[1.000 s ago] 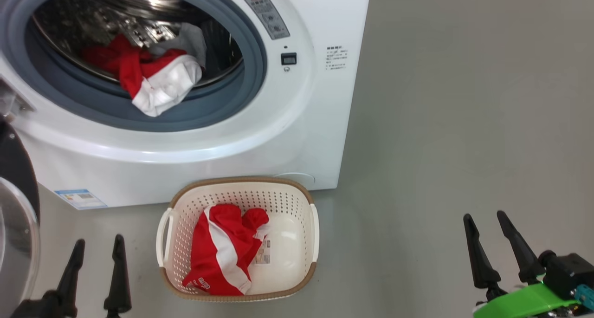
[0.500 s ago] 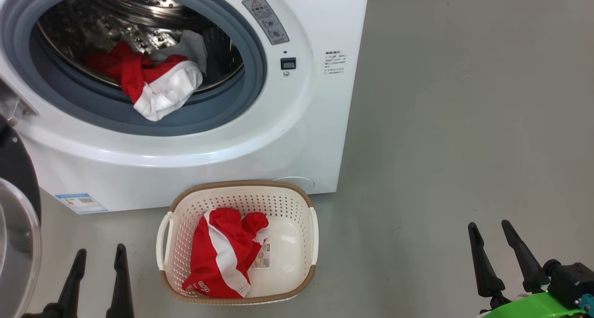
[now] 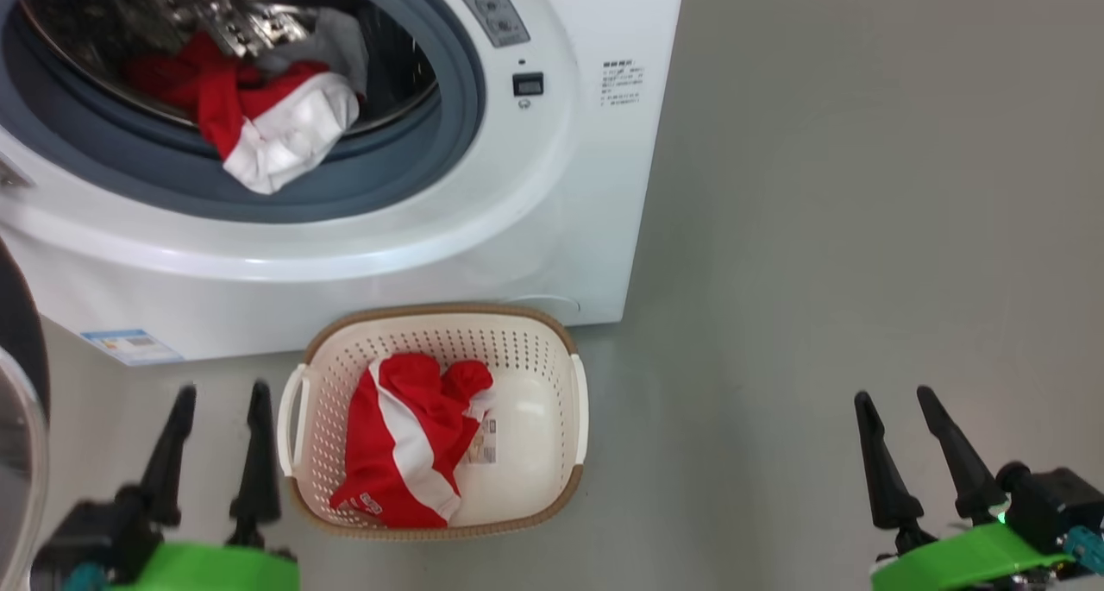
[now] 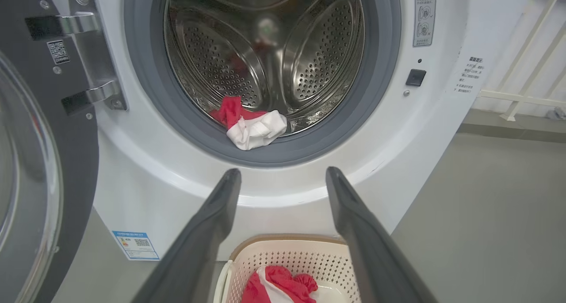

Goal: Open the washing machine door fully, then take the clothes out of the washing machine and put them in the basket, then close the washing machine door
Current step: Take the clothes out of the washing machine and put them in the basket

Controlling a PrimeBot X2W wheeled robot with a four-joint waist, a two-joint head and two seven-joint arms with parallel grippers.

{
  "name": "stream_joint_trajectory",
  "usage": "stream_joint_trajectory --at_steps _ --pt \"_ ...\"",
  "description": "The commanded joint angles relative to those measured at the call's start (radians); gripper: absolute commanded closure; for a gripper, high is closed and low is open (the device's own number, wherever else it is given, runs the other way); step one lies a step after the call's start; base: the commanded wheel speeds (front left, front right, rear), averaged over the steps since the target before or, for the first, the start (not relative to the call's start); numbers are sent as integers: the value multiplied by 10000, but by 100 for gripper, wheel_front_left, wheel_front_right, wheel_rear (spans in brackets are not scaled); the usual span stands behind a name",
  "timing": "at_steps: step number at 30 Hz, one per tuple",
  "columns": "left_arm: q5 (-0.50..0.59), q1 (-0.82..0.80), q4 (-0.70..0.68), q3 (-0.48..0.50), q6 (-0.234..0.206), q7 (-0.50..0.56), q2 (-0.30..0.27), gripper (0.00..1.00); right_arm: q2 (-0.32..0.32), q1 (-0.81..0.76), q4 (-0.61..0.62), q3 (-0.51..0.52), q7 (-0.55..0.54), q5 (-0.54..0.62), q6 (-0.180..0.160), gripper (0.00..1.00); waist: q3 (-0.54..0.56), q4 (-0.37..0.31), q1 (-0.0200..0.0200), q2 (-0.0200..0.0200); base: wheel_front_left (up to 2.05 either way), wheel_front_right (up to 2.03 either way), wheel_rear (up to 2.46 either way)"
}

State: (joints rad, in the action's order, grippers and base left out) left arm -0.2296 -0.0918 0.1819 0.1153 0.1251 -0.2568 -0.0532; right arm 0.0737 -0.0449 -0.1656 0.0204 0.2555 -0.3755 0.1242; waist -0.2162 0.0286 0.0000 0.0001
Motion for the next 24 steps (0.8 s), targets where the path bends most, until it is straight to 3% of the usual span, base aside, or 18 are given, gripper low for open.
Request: stream_joint_trajectory --at_steps 1,12,24 --pt "100 -482 -122 236 56 -49 -270 0 88 365 276 -243 63 54 65 0 -523 -43 0 -1 0 0 0" --pt "84 -4088 1270 8 56 -49 -1270 0 -63 1609 512 -311 63 170 65 0 -2880 -615 0 -1 0 0 0" --pt "-49 -6809 3201 -344 56 -49 -2518 0 -192 2290 668 -340 63 152 65 0 -4012 -1299 0 -1 0 0 0"
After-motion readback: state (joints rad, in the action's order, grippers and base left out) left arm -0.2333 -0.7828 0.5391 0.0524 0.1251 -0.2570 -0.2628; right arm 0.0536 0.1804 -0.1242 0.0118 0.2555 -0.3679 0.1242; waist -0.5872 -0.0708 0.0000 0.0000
